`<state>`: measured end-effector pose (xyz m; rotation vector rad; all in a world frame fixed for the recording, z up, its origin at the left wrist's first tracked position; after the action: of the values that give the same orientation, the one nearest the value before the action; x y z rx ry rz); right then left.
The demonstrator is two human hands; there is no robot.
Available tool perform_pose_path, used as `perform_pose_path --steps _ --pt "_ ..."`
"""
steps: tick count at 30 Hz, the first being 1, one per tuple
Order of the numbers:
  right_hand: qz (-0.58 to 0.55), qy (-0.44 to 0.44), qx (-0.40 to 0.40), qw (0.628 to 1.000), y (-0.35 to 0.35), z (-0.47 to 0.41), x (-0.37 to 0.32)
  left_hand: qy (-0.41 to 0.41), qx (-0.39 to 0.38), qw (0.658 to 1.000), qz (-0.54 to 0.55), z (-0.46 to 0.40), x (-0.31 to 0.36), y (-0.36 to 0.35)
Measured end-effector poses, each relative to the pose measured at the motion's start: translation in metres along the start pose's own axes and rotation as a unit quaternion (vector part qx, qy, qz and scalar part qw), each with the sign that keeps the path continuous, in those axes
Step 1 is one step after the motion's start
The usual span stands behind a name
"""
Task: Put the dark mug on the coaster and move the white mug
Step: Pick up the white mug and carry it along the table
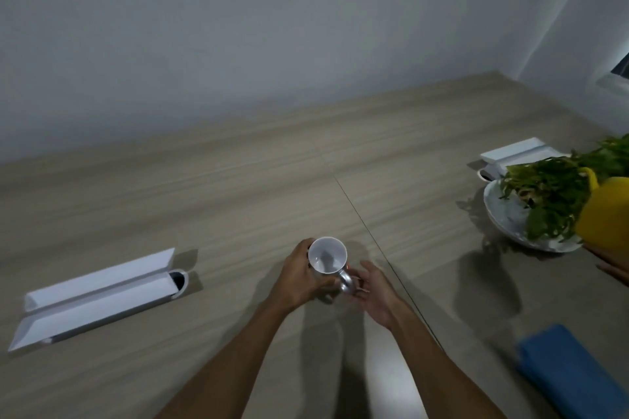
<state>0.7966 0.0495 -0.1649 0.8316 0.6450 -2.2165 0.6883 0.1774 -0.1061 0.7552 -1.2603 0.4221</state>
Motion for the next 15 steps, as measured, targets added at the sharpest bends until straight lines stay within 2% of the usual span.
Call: perform_pose_path --steps 7,15 --pt "0.068 -0.001 -0.002 0.998 0.010 -0.041 0.006 0.018 0.016 1.000 0.006 -0.014 -0.019 -0.018" --pt "0.160 0.043 0.063 0.984 0.024 -0.049 -0.007 0.014 0.046 0.999 0.012 -0.020 -0.025 -0.023"
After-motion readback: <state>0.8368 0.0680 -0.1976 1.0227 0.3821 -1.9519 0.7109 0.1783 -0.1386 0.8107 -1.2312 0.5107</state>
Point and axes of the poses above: each hand's wrist, its own z-axis away from the middle knuckle, its own y-axis out of the back of the hand, x = y × z, the point moved 10 cm from there along -z, towards the middle knuckle, and after that the axes turned 4 degrees about z, right-handed, at the moved point
